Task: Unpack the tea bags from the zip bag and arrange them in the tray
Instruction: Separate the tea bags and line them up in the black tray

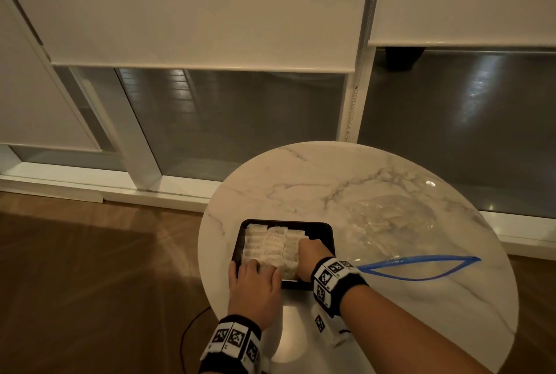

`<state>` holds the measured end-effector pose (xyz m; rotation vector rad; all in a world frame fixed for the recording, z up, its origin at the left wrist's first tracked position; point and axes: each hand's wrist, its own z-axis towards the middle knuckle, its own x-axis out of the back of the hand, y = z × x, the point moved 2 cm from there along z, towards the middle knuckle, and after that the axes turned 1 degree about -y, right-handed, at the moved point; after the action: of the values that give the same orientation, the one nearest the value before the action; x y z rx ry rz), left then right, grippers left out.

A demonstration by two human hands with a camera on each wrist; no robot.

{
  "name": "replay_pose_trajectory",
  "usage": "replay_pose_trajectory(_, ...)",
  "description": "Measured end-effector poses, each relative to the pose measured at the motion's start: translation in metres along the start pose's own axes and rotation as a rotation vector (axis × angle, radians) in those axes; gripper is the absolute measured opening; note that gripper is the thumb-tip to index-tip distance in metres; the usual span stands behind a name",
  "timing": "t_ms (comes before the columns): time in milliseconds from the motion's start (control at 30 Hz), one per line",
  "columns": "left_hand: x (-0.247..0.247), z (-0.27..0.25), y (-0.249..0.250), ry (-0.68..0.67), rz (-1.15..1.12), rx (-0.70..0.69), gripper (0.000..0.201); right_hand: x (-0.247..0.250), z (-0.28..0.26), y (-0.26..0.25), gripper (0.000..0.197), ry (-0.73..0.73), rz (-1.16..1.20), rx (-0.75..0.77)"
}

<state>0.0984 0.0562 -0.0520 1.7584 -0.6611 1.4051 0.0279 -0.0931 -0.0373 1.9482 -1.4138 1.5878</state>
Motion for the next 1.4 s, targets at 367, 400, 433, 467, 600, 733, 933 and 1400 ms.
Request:
replay_pose_trajectory(367,-0.002,-0.001,-0.002,-0.023,0.080,-0.054,0.039,-0.001,-0.009,0.004,0.042,0.081,0.160,0.005)
replay_pose_trajectory(400,0.000,-0.001,-0.002,-0.015,0.040,-0.047,0.039,0.005,-0.014,0.004,0.040,0.102,0.219,-0.003)
replay_pose_trajectory(433,0.002,-0.002,-0.001,0.003,-0.011,-0.038,0.041,0.011,-0.019,0.006,0.033,0.142,0.273,-0.008)
replay_pose_trajectory(467,0.005,-0.002,0.002,0.034,-0.064,-0.039,0.045,0.018,-0.025,0.010,0.026,0.194,0.327,-0.018)
replay_pose_trajectory(600,0.024,-0.004,0.031,0.199,-0.194,-0.153,0.044,0.045,-0.058,0.041,0.013,0.439,0.630,-0.053)
replay_pose_trajectory(733,0.040,-0.004,0.088,0.200,-0.249,-0.373,0.029,0.051,-0.083,0.095,0.011,0.548,0.925,-0.144)
replay_pose_trajectory(933,0.029,-0.005,0.170,0.044,-0.056,-0.558,0.031,0.036,-0.114,0.165,0.020,0.667,1.092,-0.339)
replay_pose_trajectory(1400,0.025,0.022,0.203,0.055,0.194,-0.538,0.047,0.035,-0.119,0.166,0.041,0.241,-0.072,-0.084)
